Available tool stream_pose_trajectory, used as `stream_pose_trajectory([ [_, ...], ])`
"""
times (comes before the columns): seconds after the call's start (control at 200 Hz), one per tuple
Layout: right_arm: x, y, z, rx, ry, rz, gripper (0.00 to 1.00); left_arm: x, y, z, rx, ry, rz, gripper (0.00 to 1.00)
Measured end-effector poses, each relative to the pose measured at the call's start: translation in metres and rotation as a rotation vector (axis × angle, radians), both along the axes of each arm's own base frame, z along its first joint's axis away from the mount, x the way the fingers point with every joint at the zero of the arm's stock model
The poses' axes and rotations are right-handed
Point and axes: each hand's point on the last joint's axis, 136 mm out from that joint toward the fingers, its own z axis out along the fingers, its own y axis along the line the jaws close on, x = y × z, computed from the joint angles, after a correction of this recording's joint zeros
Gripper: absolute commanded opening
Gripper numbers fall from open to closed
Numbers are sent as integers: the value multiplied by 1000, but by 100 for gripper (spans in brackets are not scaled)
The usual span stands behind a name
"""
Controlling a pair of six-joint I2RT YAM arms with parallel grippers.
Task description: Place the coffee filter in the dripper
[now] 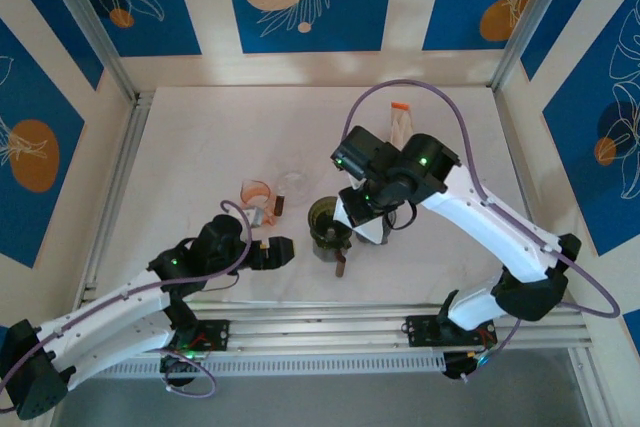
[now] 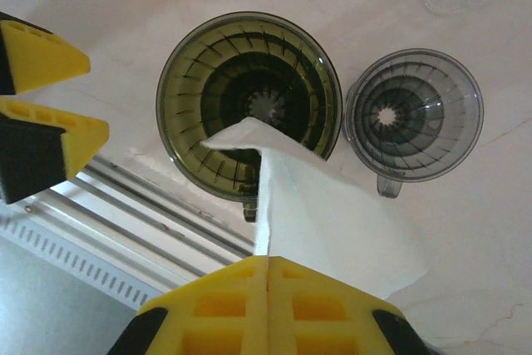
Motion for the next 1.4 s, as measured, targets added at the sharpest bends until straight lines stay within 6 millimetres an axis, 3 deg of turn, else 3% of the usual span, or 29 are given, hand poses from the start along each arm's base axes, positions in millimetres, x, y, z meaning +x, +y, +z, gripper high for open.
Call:
stream_pose_trajectory([
  [0.38, 6, 32, -28, -91, 56, 93, 0, -2, -4, -4, 3, 20, -22, 99],
  [0.63, 9, 47, -43, -105, 73, 121, 0, -1, -7, -3, -6, 19, -29, 100],
  [0.79, 7, 50, -63, -120, 97, 129, 0, -2, -9, -2, -12, 19, -35, 100],
  [0.865, 7, 51, -70, -126, 101, 130, 8, -1, -9, 0, -15, 17, -36, 100],
  [1.07, 11, 58, -72, -104, 83, 132, 46, 0, -12, 6, -32, 7, -41, 100],
  [1.271, 10, 59, -55, -41, 29, 127, 61, 1, -13, 8, -43, 7, -36, 100],
  [1.401, 8, 52, -32, 26, -33, 111, 62, 1, -13, 9, -49, 9, -32, 100],
])
